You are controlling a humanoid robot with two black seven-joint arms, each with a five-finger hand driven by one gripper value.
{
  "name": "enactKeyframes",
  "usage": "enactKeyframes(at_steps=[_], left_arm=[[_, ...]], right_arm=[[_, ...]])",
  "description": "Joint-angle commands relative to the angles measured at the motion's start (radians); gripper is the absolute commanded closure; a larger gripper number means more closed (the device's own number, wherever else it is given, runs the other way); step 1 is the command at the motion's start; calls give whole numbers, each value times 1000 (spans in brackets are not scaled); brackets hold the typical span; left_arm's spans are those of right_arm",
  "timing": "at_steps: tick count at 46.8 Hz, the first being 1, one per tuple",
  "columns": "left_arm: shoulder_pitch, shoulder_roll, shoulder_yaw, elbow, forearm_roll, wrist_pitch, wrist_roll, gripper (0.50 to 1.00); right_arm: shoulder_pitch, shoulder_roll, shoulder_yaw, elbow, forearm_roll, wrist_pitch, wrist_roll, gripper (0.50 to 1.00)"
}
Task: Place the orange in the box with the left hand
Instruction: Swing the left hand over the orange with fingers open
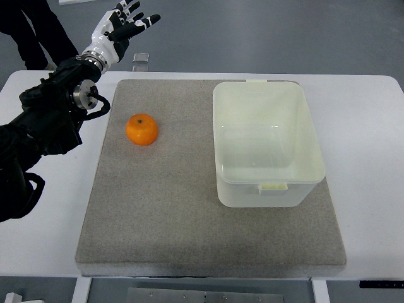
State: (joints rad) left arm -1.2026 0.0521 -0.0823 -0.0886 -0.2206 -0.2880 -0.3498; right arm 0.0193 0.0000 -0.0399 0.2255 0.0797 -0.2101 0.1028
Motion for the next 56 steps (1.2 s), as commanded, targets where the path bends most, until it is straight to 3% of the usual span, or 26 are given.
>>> enactKeyframes(at_steps=[1,13,27,36,41,47,56], left_arm=[[-21,9,97,1,15,-42,0,510],[-84,25,357,7,194,-190,0,510],[-127,78,371,1,587,-323,-20,510],[-176,120,381,0,659,-323,-60,510],[-195,123,406,-17,785,-323,-147,512],[-233,172,411,-108,920,-323,-256,512],[-296,256,420,-309,998,-323,-261,512]], right_arm=[[-1,0,0,0,0,0,0,556],[1,0,0,0,0,0,0,556],[1,0,0,0,0,0,0,556],[1,0,0,0,0,0,0,556],[1,0,0,0,0,0,0,556],[-1,0,0,0,0,0,0,556],[1,0,0,0,0,0,0,556]])
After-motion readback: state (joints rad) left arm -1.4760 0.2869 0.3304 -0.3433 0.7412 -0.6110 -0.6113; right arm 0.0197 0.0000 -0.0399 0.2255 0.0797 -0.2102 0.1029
